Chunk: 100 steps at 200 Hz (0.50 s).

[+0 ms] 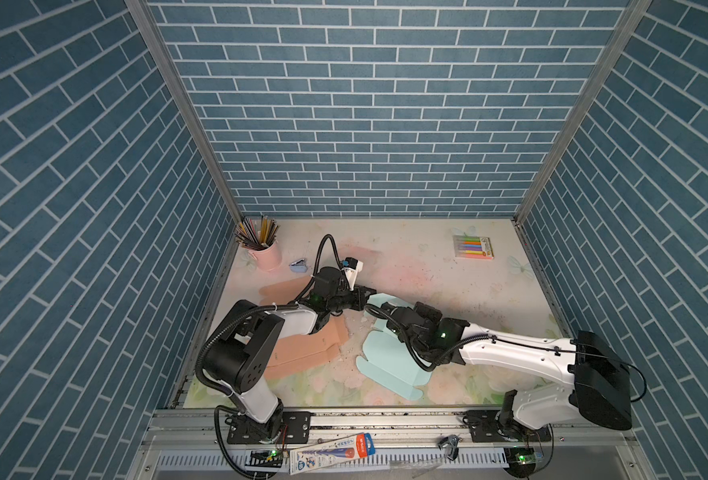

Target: Fold the paper box

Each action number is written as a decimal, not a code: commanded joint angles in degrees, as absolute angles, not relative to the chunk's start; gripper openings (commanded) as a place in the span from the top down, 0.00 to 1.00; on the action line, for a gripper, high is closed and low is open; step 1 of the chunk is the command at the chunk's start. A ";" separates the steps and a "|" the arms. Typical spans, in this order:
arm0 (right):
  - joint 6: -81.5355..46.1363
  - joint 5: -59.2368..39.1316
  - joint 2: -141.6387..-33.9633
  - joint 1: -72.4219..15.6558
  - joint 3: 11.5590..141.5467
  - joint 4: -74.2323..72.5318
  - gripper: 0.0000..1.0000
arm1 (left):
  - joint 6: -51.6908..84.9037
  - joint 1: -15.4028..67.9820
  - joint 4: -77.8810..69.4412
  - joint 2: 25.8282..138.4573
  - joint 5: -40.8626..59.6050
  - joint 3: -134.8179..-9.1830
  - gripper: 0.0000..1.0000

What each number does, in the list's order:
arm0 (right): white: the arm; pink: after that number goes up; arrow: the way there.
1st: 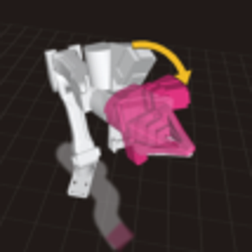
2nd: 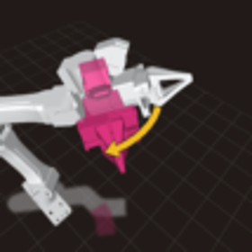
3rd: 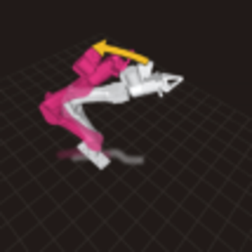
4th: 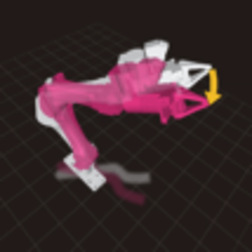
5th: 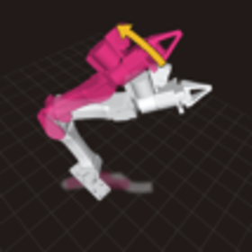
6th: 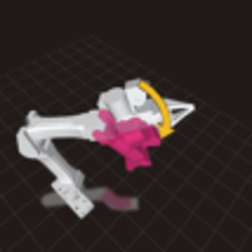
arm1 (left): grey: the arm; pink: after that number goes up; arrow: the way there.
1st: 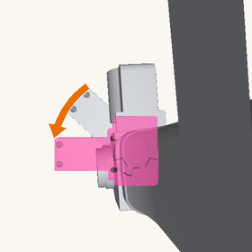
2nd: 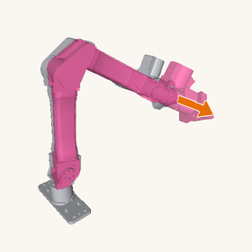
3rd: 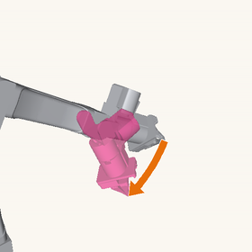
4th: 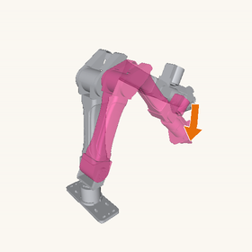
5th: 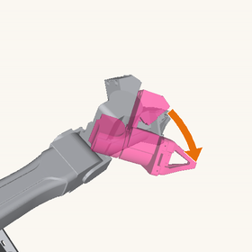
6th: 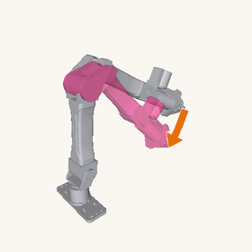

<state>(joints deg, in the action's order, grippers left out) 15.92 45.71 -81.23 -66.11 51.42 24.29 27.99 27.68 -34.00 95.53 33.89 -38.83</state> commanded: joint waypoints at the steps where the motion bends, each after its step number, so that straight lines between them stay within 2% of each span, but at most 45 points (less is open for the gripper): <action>1: 18.30 47.70 -81.90 -66.42 50.72 22.07 1.00 | 28.72 28.39 -36.72 94.89 35.20 -37.58 1.00; 100: 21.00 47.81 -84.43 -66.40 48.22 17.76 1.00 | 30.36 31.20 -38.88 92.00 35.52 -33.16 1.00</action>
